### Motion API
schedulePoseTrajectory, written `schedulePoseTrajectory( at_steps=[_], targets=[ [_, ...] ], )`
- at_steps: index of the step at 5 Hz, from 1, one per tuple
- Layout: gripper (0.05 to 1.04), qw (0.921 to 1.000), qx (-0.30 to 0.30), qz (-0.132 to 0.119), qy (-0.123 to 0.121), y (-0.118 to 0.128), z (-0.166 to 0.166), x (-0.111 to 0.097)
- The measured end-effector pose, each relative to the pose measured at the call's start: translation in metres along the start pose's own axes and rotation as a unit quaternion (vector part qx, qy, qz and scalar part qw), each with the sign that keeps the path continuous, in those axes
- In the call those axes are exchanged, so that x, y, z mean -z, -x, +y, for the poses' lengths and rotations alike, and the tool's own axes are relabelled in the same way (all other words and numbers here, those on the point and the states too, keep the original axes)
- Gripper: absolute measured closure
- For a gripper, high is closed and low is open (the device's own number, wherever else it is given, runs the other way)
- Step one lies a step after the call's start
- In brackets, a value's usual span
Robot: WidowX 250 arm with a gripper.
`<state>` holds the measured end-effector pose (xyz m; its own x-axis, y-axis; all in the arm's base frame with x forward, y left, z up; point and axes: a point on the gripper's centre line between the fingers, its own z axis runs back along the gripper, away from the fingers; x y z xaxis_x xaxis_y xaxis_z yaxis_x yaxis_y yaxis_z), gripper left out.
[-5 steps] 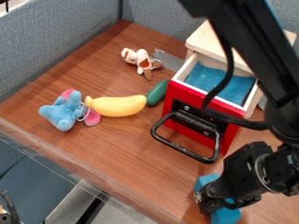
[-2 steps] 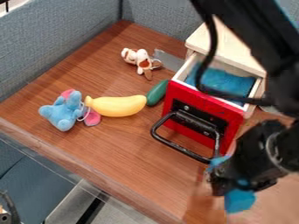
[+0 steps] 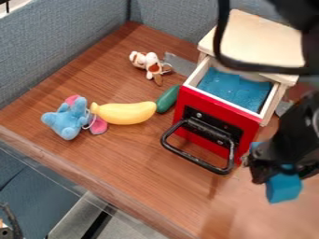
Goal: Moved the object and put it inside the drawer
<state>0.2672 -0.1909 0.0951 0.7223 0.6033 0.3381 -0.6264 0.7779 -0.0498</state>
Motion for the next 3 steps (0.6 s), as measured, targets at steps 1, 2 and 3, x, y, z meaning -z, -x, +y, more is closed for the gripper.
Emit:
schedulePoseTrajectory(
  at_steps=[1, 2, 3],
  targets=[
    [0.462, 0.9996, -0.020, -0.009, 0.016, -0.025, -0.001, -0.015],
    [0.462, 0.9985, -0.048, -0.016, 0.020, -0.057, 0.000, -0.021],
    [0.462, 0.9971, -0.074, -0.013, 0.014, -0.084, 0.007, -0.020]
  ],
)
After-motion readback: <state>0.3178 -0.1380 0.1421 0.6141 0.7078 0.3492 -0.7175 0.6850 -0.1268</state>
